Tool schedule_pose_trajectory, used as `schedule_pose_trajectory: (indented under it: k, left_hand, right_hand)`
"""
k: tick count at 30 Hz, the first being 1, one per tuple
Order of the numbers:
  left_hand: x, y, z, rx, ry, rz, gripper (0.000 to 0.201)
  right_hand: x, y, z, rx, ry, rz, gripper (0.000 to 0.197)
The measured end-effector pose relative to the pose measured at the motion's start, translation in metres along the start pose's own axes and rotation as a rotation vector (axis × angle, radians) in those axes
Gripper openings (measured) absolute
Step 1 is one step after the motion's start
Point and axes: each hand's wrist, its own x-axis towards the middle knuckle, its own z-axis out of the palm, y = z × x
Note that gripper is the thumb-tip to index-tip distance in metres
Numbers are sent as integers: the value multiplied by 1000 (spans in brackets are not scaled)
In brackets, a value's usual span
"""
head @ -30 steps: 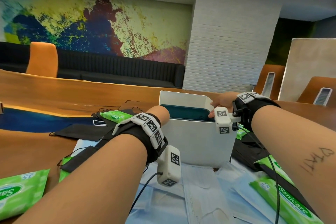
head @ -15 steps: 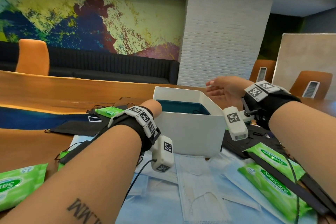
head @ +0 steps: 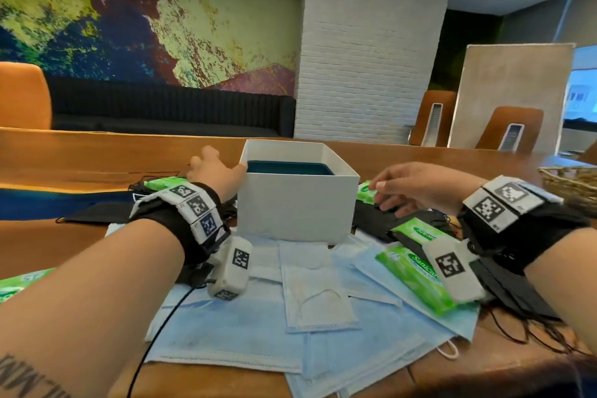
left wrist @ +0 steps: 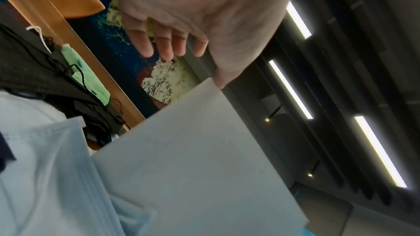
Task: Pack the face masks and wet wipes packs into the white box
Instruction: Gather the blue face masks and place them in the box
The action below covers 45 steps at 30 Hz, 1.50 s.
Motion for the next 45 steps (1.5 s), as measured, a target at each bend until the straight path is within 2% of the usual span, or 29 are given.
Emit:
schedule_pose_trajectory:
  k: [2,4,6,9,11,16,22,24,26,29,32,34,36,38,39,41,45]
  left_hand:
    - [-15,1,-6,-62,51,47,49]
    - [-31,6,-10,-172,-18,15,29]
    - [-49,12,-10,-247,-216,-87,15]
    - [-69,13,-4,-217,-550,-242,21]
    - [-75,10,6,-132,-664,-264,24]
    - [-85,1,34,50,-733,-308,32]
    - [-80,6,48,209,-773,-234,49]
    - [-77,8,53,254,-787,-216,42]
    - [-76,10,58,355,-795,-145,23]
    - [-75,10,63,467,-735,-25,33]
    - [-67,3,65,302,-726,-23,21]
    - [-63,-3,60,126,-722,-51,12]
    - [-60,-6,52,-94,-710,-65,13]
    - [-57,-7,43,-281,-731,-35,12]
    - [-56,-6,37,-374,-743,-14,13]
    - [-54,-4,26,-559,-755,30,20]
    - [-47,-2,11,-817,-786,118,42]
  right_hand:
    - [-5,11,6,-90,-91,49,22]
    - [-8,19,12,-127,-171,103,26]
    - [-11,25,18,-168,-220,142,28]
    - [-12,30,27,-333,-229,153,29]
    - [-13,30,34,-440,-204,147,29]
    - [-9,29,52,-644,-247,185,36]
    - [9,30,58,-796,-340,299,57]
    - [13,30,61,-871,-351,305,52]
    - [15,30,68,-975,-331,279,46]
    - [18,34,75,-1012,-323,241,42]
    - [21,39,75,-980,-297,216,25]
    - [21,41,70,-936,-253,176,29]
    - [21,44,61,-780,-193,168,30]
    - [19,42,48,-588,-127,154,14]
    - [18,41,41,-504,-91,143,10]
    - [18,39,27,-333,-5,122,16]
    - [13,29,9,-5,121,1,11]
